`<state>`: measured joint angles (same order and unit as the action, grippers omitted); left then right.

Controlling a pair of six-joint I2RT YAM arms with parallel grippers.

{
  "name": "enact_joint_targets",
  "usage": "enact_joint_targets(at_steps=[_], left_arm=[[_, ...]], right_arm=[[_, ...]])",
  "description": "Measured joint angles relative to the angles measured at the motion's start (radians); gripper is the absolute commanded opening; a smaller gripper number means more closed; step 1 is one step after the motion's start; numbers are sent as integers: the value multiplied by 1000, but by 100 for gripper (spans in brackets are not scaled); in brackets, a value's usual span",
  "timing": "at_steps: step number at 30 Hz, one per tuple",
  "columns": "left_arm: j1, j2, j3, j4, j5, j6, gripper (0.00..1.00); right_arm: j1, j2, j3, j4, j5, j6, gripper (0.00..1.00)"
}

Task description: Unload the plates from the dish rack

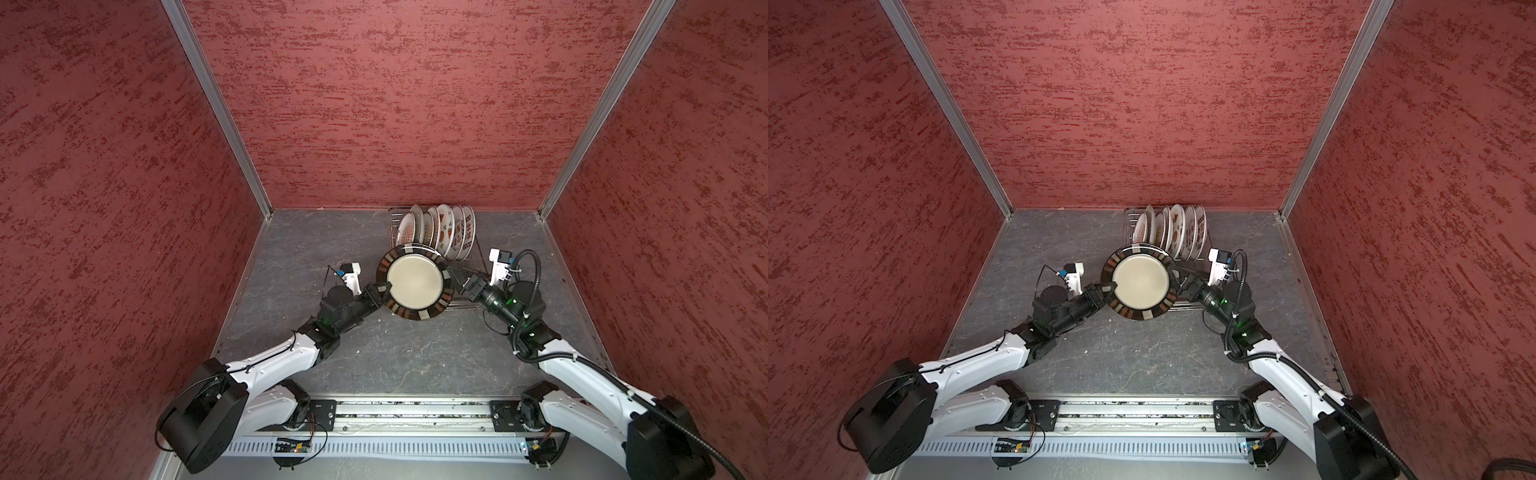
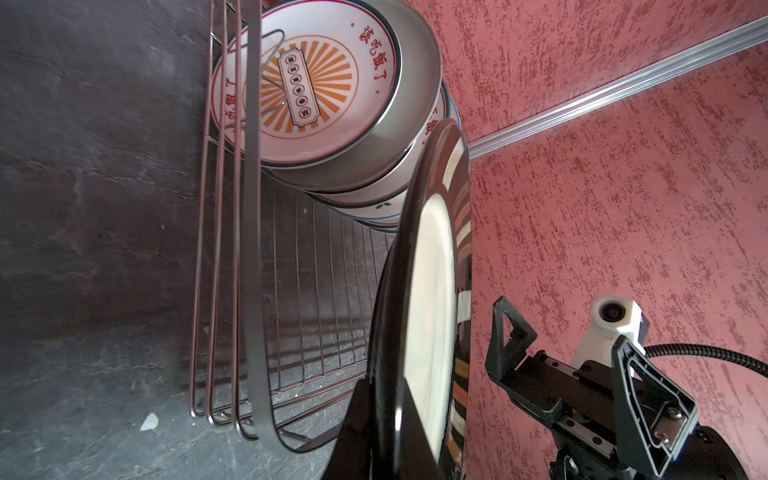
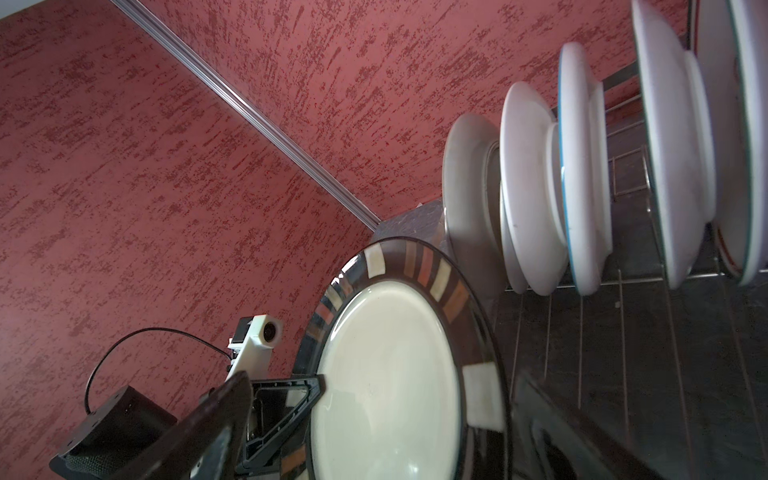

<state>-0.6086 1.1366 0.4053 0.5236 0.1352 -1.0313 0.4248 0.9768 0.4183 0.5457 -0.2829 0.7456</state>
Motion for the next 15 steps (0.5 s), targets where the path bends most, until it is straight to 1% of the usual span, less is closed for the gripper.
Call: enact_joint_targets(at_steps=[9, 15], left_arm=[[61, -45, -2, -8, 24, -35, 0], [101, -94, -30, -15, 44, -39, 0]], right_arm=[[2, -10, 0, -31, 14, -89, 99], [8, -13, 0, -30, 27, -148, 99]])
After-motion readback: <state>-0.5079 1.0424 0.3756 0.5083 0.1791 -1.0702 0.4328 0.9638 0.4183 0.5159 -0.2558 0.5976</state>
